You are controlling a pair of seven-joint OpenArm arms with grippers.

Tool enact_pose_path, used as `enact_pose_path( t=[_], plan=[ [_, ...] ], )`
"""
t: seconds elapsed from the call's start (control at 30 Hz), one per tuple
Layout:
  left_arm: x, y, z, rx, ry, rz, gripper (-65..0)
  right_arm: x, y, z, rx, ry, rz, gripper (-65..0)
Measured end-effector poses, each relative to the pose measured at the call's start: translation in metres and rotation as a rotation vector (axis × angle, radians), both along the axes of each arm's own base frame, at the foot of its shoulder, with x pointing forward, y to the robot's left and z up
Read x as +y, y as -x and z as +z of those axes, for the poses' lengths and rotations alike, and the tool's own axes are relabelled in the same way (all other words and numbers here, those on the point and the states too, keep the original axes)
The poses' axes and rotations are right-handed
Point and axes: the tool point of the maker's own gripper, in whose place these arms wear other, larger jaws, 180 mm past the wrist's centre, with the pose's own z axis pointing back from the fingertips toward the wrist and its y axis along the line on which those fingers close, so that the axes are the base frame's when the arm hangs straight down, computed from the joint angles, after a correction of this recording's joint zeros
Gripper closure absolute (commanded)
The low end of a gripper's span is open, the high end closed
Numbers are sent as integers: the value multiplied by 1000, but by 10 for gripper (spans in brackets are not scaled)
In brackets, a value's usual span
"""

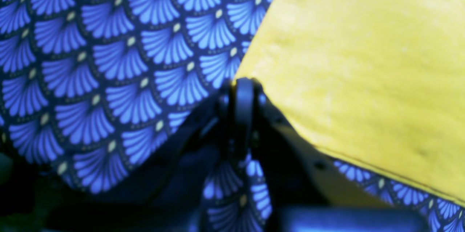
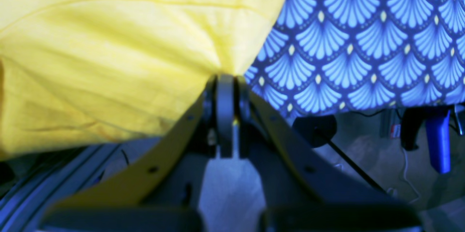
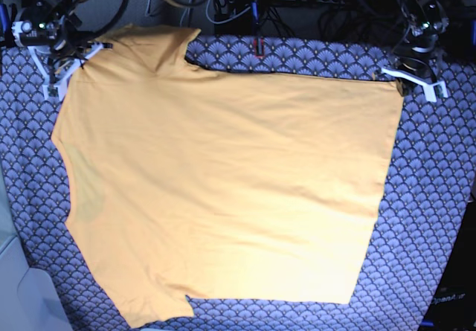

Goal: Fold the T-shirt properly
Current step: 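Close both grippers on the shirt's shoulder edges at the collar side, then lift the shoulder edge with both grippers and pull it toward the hem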

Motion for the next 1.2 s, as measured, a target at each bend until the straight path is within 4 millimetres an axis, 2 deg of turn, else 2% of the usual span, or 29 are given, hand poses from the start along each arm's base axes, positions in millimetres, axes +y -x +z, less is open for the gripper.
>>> enact_pose_path(
  t=[0.23, 0.47, 0.7, 0.8, 0.93, 1.07, 1.2],
  plan=[
    [-1, 3, 3, 58, -8, -22, 0, -2, -1, 1, 0, 6, 3, 0],
    [-2, -4, 28, 21, -57, -44, 0, -14, -7, 8, -14, 39, 14, 0],
    [-2, -6, 29, 20, -59, -49, 0, -16, -24, 19, -46, 77, 69, 0],
    [1, -19, 37, -3, -71, -59, 0, -15, -39, 30, -88, 91, 79, 0],
    [3, -36, 49, -52, -82, -65, 0, -26, -55, 44, -129, 127, 88, 0],
    [12, -44, 52, 5, -91, -71, 0, -36, -69, 57, -158, 158, 92, 0],
    [22, -76, 79, -59, -117, -75, 0, -39, -86, 69, -191, 188, 119, 0]
  ],
)
